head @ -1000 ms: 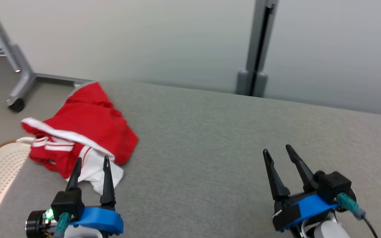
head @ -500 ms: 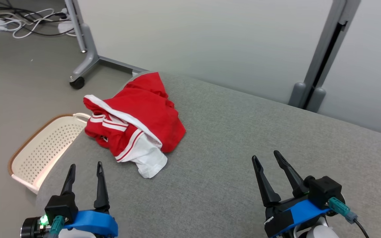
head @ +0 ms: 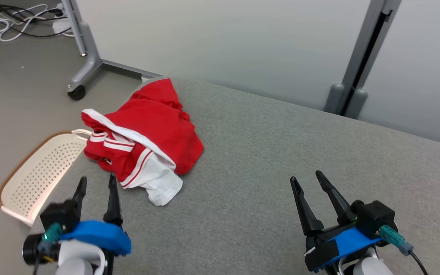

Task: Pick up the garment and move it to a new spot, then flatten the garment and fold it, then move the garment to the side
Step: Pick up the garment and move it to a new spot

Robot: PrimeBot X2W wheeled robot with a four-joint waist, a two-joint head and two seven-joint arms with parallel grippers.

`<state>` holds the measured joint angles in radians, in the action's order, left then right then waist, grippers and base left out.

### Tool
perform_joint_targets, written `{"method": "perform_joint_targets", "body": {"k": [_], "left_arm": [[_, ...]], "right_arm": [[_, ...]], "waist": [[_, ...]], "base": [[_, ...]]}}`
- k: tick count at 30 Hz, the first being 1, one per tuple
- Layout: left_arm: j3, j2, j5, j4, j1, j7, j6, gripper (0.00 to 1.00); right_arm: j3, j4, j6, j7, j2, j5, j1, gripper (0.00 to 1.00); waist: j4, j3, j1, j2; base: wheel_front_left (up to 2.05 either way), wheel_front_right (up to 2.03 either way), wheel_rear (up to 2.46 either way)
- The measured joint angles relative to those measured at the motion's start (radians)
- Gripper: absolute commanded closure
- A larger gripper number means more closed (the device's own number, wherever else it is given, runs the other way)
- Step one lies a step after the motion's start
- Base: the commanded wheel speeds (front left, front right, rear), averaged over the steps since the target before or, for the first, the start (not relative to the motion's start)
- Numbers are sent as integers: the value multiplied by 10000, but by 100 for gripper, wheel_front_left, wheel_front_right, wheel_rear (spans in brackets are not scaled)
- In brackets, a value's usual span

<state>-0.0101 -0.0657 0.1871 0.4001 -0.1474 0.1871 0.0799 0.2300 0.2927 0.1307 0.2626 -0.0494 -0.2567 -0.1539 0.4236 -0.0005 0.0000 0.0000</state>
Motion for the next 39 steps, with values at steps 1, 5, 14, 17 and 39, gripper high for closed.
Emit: {"method": "perform_joint_targets", "body": {"k": [1, 5, 14, 17, 39], "left_arm": [[-8, -48, 155, -23, -206, -313, 67, 0], [-190, -527, 667, -123, -981, -1749, 198, 0], [-836, -1630, 2441, 606, -2790, -5758, 359, 0], [-1133, -2052, 3072, 1252, -3309, -6939, 370, 0], [-1588, -3427, 3887, 3540, -4257, -9056, 132, 100]], "right_arm": [[-27, -4, 0, 0, -2, -2, -35, 0], [-15, -19, 0, 0, 0, -42, -88, 0], [61, -84, 0, 0, -8, -77, -523, 0], [69, -82, -2, 0, -33, -71, -708, 0], [-61, -123, 0, 0, -100, -130, -1095, 0]], "waist": [[-80, 14, 0, 0], [-462, 102, 0, 0], [-1726, 777, 1, 0], [-2182, 1071, 2, 1], [-4049, 1657, 0, 2]], "base": [[0, 0, 0], [0, 0, 0], [0, 0, 0], [0, 0, 0], [0, 0, 0]]}}
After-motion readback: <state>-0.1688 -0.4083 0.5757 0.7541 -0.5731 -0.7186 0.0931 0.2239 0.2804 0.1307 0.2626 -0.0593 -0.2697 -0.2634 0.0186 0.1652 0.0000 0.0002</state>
